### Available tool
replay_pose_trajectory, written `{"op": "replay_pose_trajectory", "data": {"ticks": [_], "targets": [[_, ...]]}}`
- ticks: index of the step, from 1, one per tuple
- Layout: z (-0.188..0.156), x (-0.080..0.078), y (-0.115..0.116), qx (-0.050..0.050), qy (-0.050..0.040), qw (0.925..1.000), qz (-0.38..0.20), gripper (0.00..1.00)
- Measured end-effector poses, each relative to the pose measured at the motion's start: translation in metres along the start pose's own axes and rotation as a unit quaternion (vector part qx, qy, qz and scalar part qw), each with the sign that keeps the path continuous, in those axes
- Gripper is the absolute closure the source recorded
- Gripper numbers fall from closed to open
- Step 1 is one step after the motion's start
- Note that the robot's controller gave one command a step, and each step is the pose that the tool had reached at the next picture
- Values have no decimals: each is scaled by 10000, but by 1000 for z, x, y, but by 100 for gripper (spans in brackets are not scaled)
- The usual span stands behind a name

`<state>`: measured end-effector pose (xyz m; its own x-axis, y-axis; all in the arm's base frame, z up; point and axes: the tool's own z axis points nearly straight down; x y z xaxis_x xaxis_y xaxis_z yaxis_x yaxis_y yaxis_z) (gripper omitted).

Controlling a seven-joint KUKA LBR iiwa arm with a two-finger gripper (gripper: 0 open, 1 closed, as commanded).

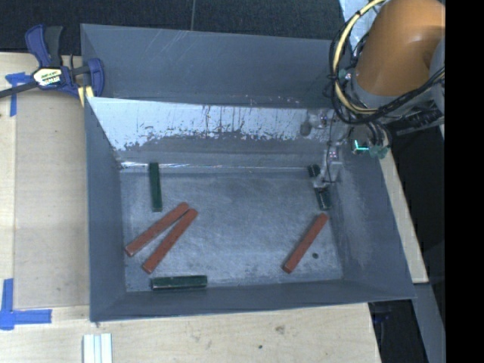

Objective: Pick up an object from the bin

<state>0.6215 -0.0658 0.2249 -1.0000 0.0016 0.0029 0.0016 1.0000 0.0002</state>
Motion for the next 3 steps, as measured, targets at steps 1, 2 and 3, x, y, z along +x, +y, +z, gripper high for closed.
{"op": "replay_pose_trajectory", "data": {"ticks": [1, 2, 3], "targets": [[154, 95, -3, 15, -41, 9817, -1903, 0], [125, 126, -1, 3, -12, 9908, -1352, 0], [125, 122, -32, 10, -40, 9955, -942, 0]]}}
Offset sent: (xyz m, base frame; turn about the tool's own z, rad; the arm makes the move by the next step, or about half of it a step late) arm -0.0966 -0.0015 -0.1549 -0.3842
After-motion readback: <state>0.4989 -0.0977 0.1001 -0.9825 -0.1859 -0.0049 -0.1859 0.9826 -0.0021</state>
